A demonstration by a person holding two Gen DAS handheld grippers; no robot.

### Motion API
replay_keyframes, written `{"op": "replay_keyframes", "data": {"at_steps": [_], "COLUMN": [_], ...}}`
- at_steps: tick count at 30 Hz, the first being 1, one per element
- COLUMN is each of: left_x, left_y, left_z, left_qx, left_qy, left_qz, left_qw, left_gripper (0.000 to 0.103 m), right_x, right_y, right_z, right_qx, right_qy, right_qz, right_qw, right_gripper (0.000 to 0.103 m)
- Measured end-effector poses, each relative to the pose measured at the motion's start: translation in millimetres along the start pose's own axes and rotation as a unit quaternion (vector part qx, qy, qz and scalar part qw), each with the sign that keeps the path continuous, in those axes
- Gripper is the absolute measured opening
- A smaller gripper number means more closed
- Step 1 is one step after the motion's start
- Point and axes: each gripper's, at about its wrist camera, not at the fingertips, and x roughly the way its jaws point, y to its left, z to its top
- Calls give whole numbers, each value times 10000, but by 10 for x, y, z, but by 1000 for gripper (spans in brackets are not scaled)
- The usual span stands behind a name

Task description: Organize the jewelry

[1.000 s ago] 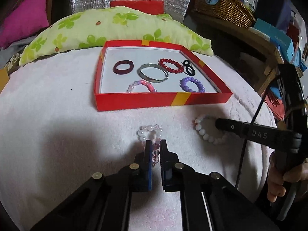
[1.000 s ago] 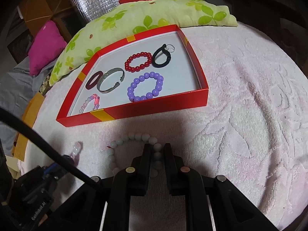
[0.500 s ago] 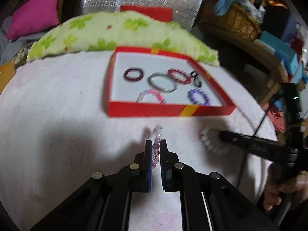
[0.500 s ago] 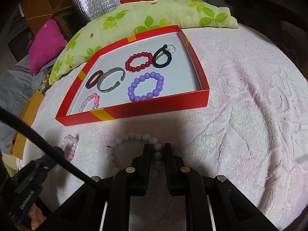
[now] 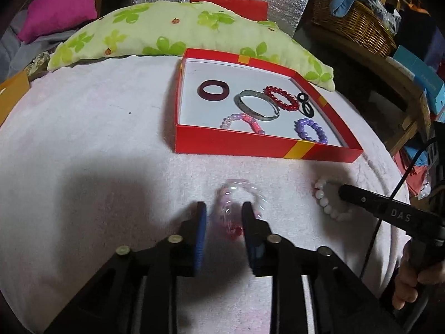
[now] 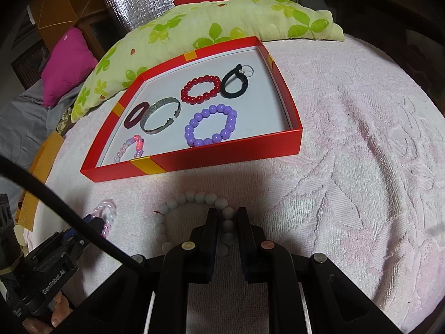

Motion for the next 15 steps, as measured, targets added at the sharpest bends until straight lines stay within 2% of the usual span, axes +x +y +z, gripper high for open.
{"op": "replay_keyframes", "data": {"at_steps": [4, 11, 15], "left_x": [0, -7, -69], "left_y": [-62, -60, -40], "left_z": [-23, -17, 12], "left_qx": [217, 286, 84], "left_qy": [-50, -78, -109], "left_qz": [119, 123, -144], "left_qw": [9997, 9995, 9998], "left_gripper": [31, 30, 31], "right_x": [0, 2, 2], "right_y": [-1, -2, -4], "right_z": [1, -3, -1], "right_qx": [-4, 5, 3], "right_qy": [-1, 0, 0], "right_qz": [0, 7, 5], "right_qw": [10000, 10000, 10000], "right_gripper": [17, 17, 17]}}
